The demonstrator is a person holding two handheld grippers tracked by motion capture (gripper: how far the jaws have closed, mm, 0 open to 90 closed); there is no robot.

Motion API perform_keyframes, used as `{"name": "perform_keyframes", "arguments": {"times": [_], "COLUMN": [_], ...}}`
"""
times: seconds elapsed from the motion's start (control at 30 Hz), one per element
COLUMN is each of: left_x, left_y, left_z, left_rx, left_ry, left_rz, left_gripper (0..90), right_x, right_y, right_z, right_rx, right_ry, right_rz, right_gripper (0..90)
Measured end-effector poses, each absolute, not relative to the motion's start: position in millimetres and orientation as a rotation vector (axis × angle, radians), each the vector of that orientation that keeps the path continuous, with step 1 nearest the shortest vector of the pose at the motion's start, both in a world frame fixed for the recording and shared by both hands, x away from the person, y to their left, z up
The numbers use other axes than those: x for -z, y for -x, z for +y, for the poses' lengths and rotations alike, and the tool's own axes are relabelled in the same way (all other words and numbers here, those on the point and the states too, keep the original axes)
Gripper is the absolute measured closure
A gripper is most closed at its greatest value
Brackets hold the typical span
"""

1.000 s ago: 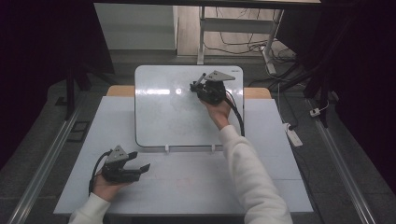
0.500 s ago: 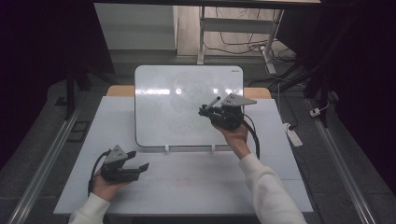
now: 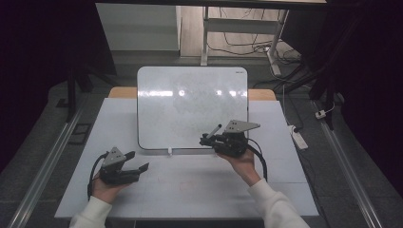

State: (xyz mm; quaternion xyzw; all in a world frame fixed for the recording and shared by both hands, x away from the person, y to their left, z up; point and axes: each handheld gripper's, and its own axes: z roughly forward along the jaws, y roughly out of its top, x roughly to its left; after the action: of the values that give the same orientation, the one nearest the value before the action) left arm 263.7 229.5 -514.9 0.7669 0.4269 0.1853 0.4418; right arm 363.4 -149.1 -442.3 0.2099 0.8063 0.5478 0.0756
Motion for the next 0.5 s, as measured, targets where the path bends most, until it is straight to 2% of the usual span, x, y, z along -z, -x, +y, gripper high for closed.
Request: {"name": "perform_keyframes", "arguments": {"times": [0.33,0.5], "left_x": [510.7,499.2], "left_y": [-262.4,-258.2], "left_z": [231.5,220.2], "left_rx": [-0.492,-0.526], "left_ry": [-1.849,-1.858], "left_rz": [1.048,0.983], "left_gripper": [27.7,27.6], "right_x": [462.1,468.6], "right_y": [-358.1,-357.2], "right_z": [-136.0,-127.8], "right_rx": [-1.618,-1.605], "right_ry": [-0.607,-0.596], "right_rz": [2.528,2.565], "right_gripper": [77.8,77.7]}}
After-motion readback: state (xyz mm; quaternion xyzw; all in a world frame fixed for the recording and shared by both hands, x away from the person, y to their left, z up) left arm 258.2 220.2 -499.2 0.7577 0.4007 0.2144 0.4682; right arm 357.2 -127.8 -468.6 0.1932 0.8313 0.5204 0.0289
